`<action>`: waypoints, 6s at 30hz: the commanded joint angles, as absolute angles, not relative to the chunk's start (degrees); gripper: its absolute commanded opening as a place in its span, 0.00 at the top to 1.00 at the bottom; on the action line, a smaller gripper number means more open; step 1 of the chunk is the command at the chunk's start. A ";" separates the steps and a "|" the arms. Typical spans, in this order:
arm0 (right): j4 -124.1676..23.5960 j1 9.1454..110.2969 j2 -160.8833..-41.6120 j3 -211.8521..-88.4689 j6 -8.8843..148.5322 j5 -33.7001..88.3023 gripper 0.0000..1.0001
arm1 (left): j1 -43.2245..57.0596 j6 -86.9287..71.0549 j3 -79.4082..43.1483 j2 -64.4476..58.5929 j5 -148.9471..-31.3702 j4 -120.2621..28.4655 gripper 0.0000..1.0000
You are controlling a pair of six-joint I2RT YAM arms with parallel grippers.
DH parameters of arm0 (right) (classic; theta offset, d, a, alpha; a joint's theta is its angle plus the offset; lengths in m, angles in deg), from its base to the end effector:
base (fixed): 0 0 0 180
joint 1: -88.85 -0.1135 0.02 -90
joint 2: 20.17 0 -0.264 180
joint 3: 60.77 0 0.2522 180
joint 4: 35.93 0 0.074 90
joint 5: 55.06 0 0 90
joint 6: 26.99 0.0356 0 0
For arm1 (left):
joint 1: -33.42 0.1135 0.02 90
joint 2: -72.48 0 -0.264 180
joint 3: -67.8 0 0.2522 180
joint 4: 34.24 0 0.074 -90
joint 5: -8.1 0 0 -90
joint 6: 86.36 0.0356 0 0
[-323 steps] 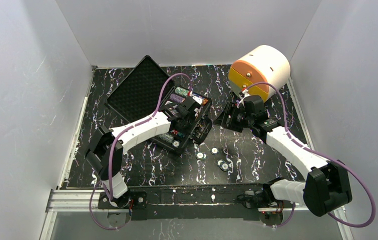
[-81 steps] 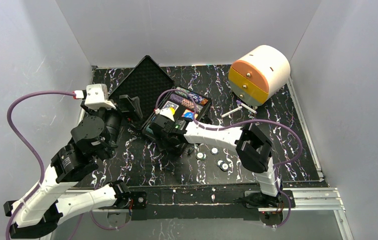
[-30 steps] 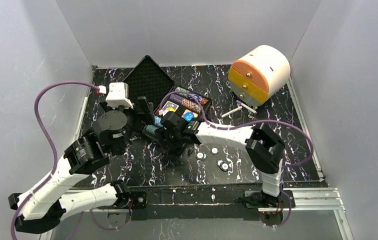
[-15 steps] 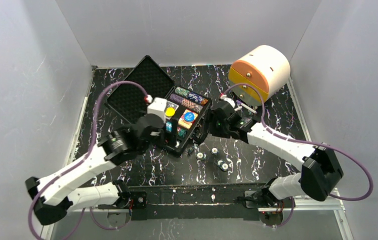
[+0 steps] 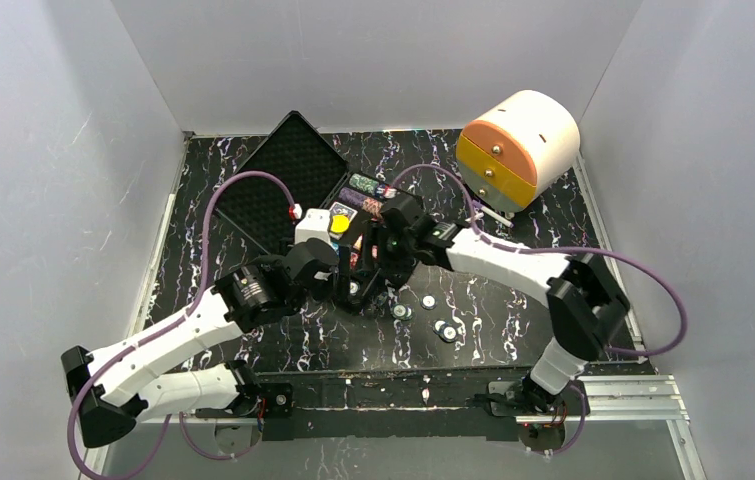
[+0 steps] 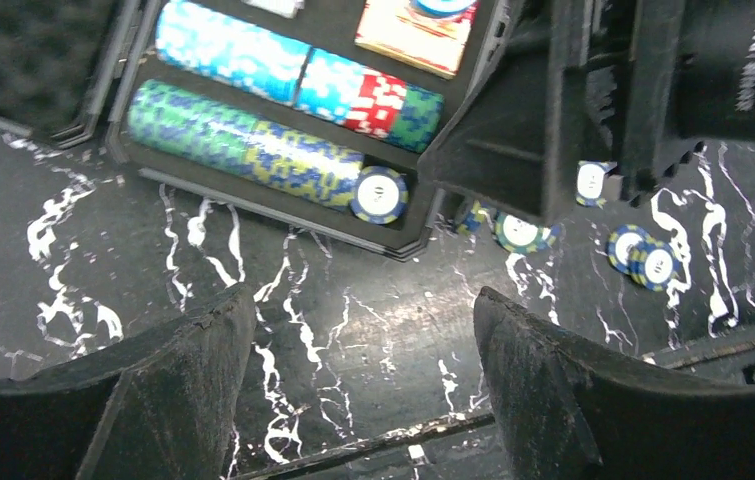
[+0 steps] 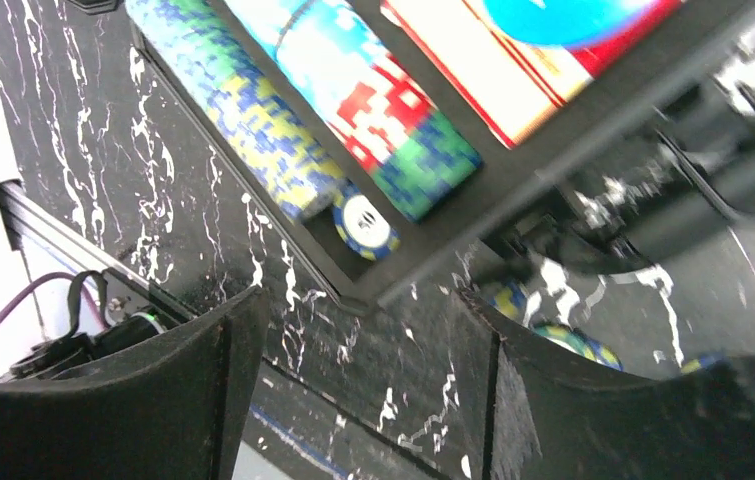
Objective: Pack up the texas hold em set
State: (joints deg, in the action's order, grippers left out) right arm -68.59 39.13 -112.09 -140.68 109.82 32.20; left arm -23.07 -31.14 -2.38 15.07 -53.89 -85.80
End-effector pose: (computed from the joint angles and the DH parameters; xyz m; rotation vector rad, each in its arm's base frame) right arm 0.2272 0.2707 0.2479 -0.0893 2.5233 0.8270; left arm 0.1276 -0.1625 0.3256 0.1535 2.1742 -0.3640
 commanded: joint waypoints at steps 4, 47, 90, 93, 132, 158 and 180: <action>-68.20 36.05 -122.34 -155.27 90.84 29.18 0.25 | -23.25 -39.40 -8.66 21.29 -36.33 -95.59 0.22; -91.39 25.04 -149.78 -180.88 64.28 39.65 0.71 | -23.25 -26.59 -15.65 27.39 -26.84 -88.76 0.13; -98.50 25.22 -146.50 -188.43 67.91 43.98 0.46 | -23.24 -26.15 -15.42 29.54 -24.83 -87.71 0.13; -99.84 25.39 -148.21 -189.18 67.29 42.90 0.45 | -23.21 -26.09 -15.26 29.65 -24.69 -87.73 0.13; -99.89 26.80 -136.21 -187.81 68.17 27.21 0.99 | -23.29 -24.02 -17.03 28.70 -24.11 -85.37 0.13; -93.00 19.50 -144.37 -176.73 69.25 38.12 0.85 | -23.29 -22.22 -17.31 28.79 -26.51 -82.23 0.13; -69.74 35.65 -111.24 -150.03 87.96 26.62 0.24 | -23.21 -22.70 -15.24 24.33 -36.01 -79.88 0.02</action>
State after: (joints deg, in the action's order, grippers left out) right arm -78.22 28.32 -120.68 -159.71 78.17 28.81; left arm -23.07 -20.19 -16.90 24.62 -32.64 -80.91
